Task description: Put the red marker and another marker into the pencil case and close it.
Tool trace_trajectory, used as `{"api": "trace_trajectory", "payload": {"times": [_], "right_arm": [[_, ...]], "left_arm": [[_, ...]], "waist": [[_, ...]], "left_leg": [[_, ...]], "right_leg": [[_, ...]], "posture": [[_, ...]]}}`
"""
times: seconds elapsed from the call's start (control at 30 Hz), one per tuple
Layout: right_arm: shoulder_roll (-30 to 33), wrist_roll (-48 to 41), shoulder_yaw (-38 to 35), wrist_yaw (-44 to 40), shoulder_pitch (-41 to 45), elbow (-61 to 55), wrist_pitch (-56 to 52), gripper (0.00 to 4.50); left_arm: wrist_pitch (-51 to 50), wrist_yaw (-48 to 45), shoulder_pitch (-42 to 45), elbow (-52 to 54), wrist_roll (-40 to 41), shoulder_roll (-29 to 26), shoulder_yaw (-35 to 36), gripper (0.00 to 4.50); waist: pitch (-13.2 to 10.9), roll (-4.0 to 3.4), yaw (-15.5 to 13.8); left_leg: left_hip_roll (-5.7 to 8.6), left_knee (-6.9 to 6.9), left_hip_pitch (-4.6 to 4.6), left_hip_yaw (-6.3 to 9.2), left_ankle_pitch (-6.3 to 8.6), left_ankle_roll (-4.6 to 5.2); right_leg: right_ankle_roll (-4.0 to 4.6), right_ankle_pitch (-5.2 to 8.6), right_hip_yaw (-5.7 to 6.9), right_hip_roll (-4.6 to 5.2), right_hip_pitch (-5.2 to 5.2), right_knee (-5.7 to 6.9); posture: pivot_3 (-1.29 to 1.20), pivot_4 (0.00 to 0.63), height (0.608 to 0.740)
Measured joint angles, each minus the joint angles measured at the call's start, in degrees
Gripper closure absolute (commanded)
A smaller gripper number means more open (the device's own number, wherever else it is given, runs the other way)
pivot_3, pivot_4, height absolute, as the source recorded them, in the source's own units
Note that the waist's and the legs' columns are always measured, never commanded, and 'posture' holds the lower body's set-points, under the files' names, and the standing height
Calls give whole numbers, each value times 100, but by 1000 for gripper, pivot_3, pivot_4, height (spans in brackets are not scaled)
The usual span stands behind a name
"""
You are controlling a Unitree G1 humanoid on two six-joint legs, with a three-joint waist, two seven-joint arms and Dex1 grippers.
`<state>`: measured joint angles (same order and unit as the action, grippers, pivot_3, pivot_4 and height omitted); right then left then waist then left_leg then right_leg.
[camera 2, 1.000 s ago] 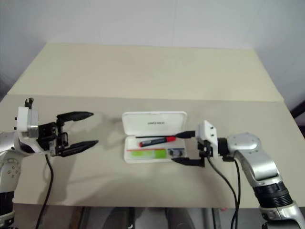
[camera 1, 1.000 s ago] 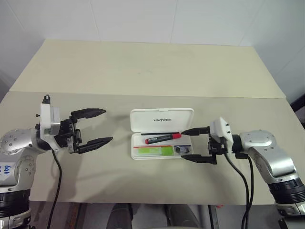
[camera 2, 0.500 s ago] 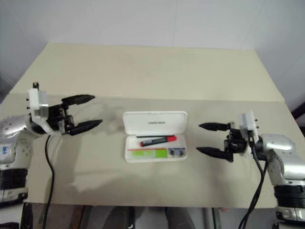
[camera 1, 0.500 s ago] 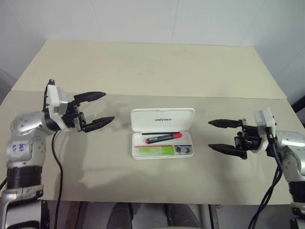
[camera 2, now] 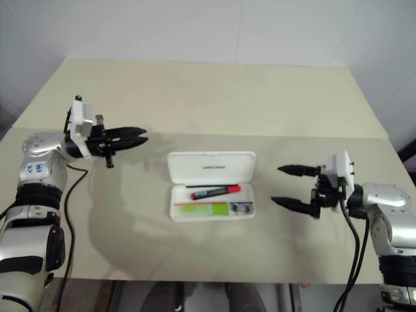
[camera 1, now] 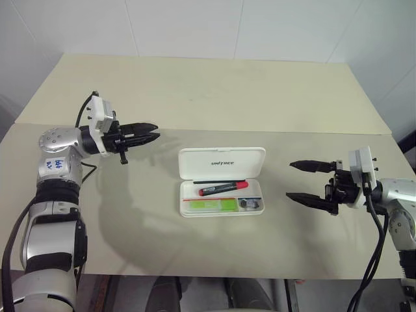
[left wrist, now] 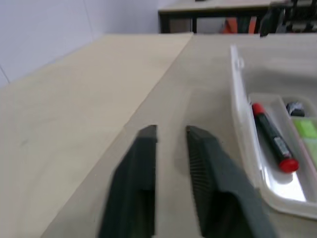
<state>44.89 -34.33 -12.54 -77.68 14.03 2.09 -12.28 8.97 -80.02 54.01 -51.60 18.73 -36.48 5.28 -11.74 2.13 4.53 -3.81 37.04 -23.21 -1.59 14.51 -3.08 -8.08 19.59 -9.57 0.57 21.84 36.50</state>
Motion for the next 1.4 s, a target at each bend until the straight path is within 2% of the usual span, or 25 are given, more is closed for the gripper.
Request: {"api": "trace_trajectory", "payload": {"times": [0.33, 0.6, 0.83, 1.07, 1.23, 1.4], "right_arm": [[-6, -33, -44, 117, 13, -79, -2, 0], [-5, -87, -107, 161, -74, -251, -21, 0], [-3, -224, -182, 122, -196, -314, -46, 0], [-4, -488, -240, -178, -75, -275, -58, 0], [-5, -543, -239, -363, 126, -151, -61, 0], [-5, -543, -239, -461, 155, -114, -63, 0]], "left_arm": [[680, -193, 796, -1621, -700, 761, -244, 4450], [774, -602, 986, -1812, -962, 1114, -385, 4450], [400, -606, 566, -631, -232, 843, -1318, 4450], [-202, -606, -134, 1431, 771, 336, -2124, 4450], [-392, -606, -565, 2424, 878, 291, -2380, 4450], [-241, -606, -729, 2679, 735, 231, -2474, 4450]], "waist": [[-1, 1, -13], [-2, 4, -13], [-2, 4, -4], [-2, 3, -9], [-3, 3, -10], [-3, 3, -7]], "left_leg": [[0, -1, -10, 0, 0, 0], [0, -3, -11, 0, 0, 0], [0, 2, -9, 1, -1, -1], [0, 9, -5, 1, -3, 0], [0, 11, -3, 2, -4, 2], [0, 11, -3, 2, -4, 2]], "right_leg": [[-2, 0, -1, -1, 13, 6], [-3, 1, -1, -2, 14, 7], [-4, 1, -5, -2, 15, 27], [-4, 1, -7, -1, 11, 37], [-4, 1, -7, -1, 10, 37], [-3, 2, -8, -1, 10, 34]], "posture": [[0, 150, 740], [0, 150, 740], [0, 150, 740], [0, 150, 740], [0, 150, 740], [0, 150, 740]]}}
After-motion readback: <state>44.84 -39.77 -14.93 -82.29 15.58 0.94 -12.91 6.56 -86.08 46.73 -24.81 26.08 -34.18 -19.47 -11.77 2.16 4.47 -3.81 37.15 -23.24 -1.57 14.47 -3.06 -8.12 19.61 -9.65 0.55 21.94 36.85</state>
